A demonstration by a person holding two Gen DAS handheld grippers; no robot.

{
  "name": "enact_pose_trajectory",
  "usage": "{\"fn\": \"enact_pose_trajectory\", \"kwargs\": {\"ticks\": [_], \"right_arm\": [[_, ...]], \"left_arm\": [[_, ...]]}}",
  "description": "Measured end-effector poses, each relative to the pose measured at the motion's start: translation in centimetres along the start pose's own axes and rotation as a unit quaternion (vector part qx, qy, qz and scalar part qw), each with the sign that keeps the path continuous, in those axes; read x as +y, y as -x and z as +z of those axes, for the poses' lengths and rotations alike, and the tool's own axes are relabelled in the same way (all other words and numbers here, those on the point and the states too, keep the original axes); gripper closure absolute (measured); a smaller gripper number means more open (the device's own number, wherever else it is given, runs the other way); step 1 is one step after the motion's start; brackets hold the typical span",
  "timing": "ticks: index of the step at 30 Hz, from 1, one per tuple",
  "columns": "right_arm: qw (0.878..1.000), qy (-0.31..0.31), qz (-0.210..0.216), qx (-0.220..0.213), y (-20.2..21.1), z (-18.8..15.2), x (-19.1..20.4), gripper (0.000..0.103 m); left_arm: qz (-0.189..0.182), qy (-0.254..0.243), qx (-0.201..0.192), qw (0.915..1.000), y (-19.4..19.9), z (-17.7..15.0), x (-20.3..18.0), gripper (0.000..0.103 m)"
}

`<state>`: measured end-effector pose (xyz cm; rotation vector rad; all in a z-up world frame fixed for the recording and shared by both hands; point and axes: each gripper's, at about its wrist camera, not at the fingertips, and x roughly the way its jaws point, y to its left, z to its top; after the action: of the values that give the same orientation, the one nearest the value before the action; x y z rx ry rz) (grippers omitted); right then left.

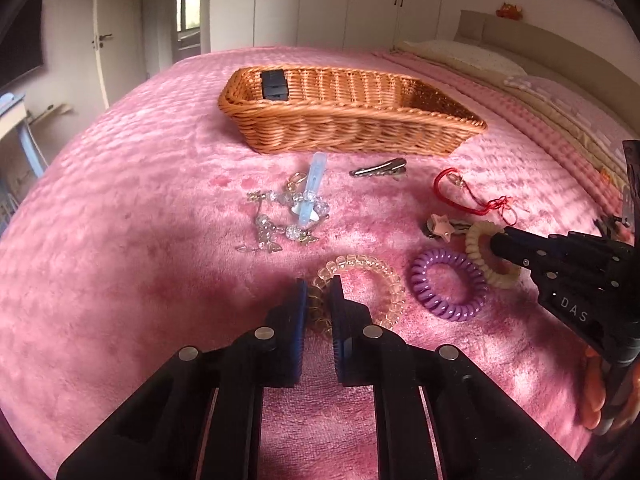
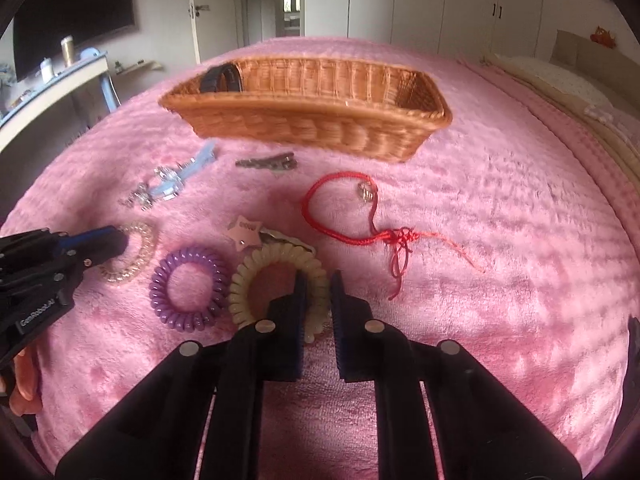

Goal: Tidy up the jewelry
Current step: 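Grasp the clear coil hair tie with the left tool while the right grasps the cream coil tie, then carry both coil hair ties into the wicker basket and open both tools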

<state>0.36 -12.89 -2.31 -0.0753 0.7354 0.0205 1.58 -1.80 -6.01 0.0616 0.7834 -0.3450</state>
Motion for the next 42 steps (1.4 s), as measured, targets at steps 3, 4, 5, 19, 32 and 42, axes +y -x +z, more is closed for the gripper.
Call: {"fn": "enact_pose_trajectory", "kwargs": {"ticks": [3,4,5,19,32,42], "right_arm": [[1.0,0.005,0.003,-0.023,1.2,-0.1,0.2,0.093],[1.0,0.006,0.003,-0.029,1.5,-0.1,0.3,0.094],[0.999,0.006,0.003,-0.034,1.8,-0.1,0.4,0.094],[0.996,0.002,0.015,-0.083,3.7,-0.3,0.2,0.094],[0.986,-0.019,0.008,-0.165,8.0,0.4,-0.1,0.094],[0.983,-0.024,0.0,-0.181,7.8,10.1,-2.0,0.094]], "left_arm": [[-0.003,0.003,-0.018,0.9998,0.7,0.0,0.0,0.094],[-0.005,0.004,-0.026,0.9996,1.0,-0.1,0.0,0.094],[-0.006,0.005,-0.036,0.9993,1.4,-0.1,0.1,0.094],[-0.009,0.008,-0.07,0.9975,2.7,-0.2,0.1,0.094],[-0.039,0.035,-0.115,0.992,5.8,1.5,0.5,0.094],[-0.041,0.01,-0.167,0.985,7.8,10.5,-1.2,0.094]]}}
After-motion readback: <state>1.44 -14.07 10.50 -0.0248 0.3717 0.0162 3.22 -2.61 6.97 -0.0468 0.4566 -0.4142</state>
